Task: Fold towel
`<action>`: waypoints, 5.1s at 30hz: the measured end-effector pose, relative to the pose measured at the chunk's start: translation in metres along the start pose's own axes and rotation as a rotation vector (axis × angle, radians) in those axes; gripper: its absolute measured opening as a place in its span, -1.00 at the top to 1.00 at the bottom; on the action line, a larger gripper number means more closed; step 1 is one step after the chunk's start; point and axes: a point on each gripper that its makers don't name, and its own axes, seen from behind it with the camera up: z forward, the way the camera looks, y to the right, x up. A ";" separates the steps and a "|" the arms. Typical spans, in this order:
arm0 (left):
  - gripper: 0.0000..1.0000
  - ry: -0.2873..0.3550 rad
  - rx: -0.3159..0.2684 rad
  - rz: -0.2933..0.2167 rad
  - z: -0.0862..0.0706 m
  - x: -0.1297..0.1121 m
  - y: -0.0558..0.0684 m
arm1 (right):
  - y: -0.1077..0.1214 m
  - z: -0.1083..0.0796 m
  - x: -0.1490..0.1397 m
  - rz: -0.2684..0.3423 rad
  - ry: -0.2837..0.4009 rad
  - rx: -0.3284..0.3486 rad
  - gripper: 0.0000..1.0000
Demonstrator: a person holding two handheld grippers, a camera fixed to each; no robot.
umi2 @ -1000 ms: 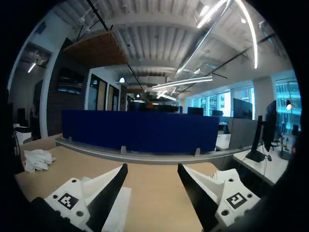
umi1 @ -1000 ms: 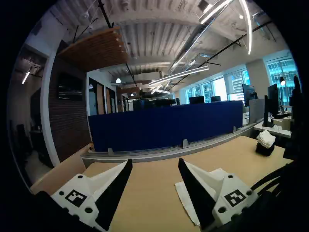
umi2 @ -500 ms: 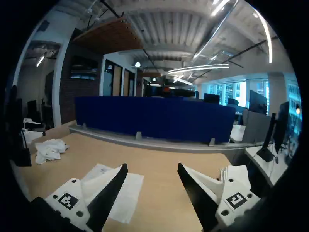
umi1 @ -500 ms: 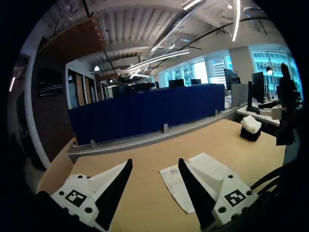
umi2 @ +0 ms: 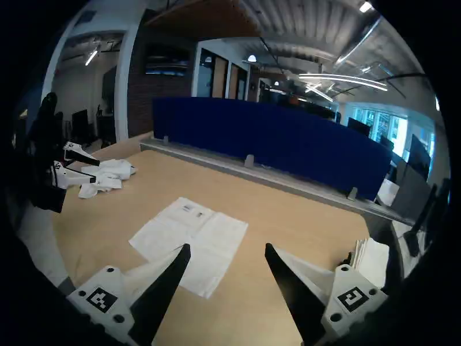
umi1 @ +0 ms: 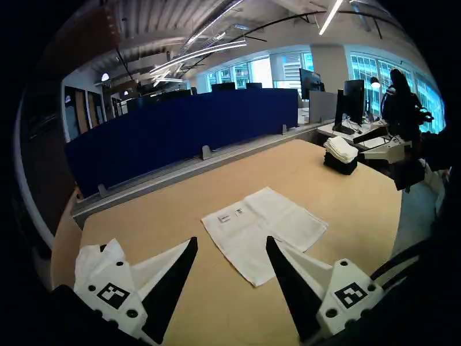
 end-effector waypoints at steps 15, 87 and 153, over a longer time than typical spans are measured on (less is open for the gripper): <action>-0.76 -0.061 -0.051 0.012 0.017 -0.032 0.016 | -0.012 0.017 -0.028 -0.038 -0.063 0.034 -1.00; -0.66 -0.352 -0.161 0.050 0.128 -0.191 0.064 | -0.040 0.123 -0.204 -0.015 -0.329 0.153 -0.70; 0.80 -0.373 -0.131 0.014 0.120 -0.179 0.060 | -0.046 0.116 -0.187 0.047 -0.335 0.177 0.80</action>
